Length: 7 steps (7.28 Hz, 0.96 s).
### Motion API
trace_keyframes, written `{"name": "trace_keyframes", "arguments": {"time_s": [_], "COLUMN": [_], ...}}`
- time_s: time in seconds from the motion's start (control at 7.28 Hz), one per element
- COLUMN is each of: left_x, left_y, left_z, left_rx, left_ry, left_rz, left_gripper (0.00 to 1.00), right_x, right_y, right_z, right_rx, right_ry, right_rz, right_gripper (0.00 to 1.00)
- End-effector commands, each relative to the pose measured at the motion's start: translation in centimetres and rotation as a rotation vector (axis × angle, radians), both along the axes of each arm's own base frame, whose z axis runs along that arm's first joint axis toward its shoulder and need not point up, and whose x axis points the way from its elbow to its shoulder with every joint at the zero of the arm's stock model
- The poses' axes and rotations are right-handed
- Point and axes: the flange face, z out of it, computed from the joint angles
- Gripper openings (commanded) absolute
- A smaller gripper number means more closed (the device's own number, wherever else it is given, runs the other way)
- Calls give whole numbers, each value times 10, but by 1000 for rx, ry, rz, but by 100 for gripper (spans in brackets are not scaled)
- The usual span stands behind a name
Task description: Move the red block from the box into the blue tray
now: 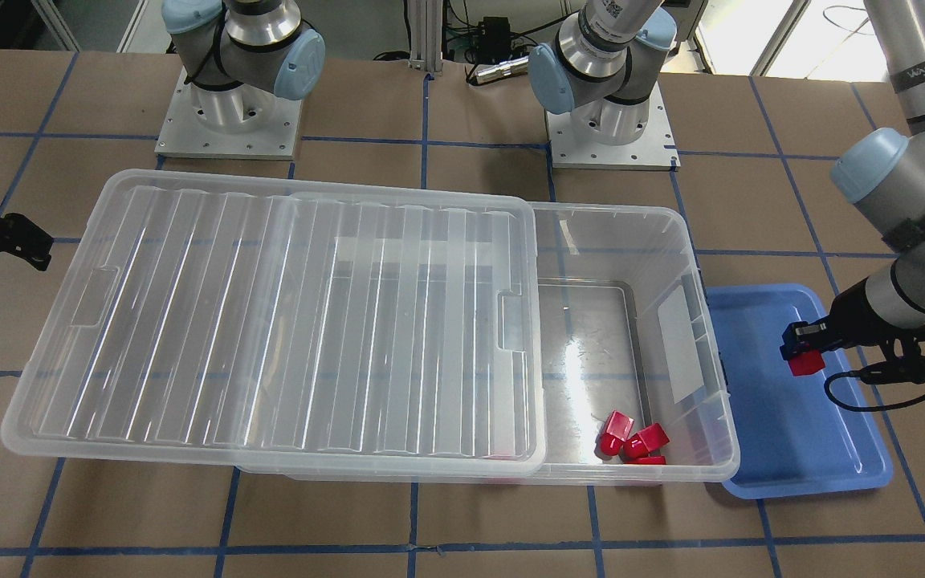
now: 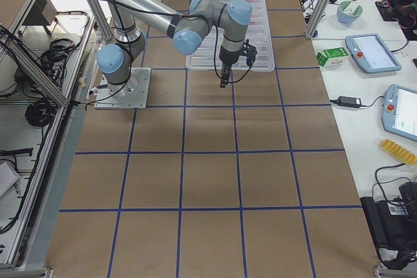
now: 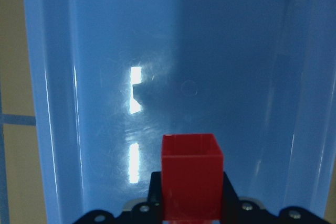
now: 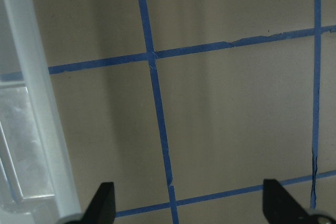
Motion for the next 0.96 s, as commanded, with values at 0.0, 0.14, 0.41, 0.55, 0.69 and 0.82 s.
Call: {"name": "trace_keyframes", "arguments": {"time_s": [0.0, 0.14, 0.41, 0.55, 0.69, 0.82], "left_x": [-2, -1, -2, -2, -1, -9], "left_y": [3, 4, 3, 3, 0, -1], "left_z": [-7, -8, -8, -8, 2, 22], "left_rx": [-8, -7, -7, -8, -25, -50], "left_ry": [-6, -5, -6, -4, -14, -32], "left_rz": [0, 0, 3, 5, 8, -3], "left_gripper": [34, 34, 60, 70, 81, 88], "right_x": [0, 1, 8, 10, 11, 9], "right_y": [-1, -1, 2, 3, 3, 2], "right_z": [-5, -4, -10, -14, -17, -11], "right_rx": [13, 13, 20, 20, 23, 17], "right_ry": [-7, -7, -23, -24, -24, -9], "right_rz": [0, -1, -2, -2, 1, 14], "right_gripper": [99, 99, 100, 100, 100, 100]}}
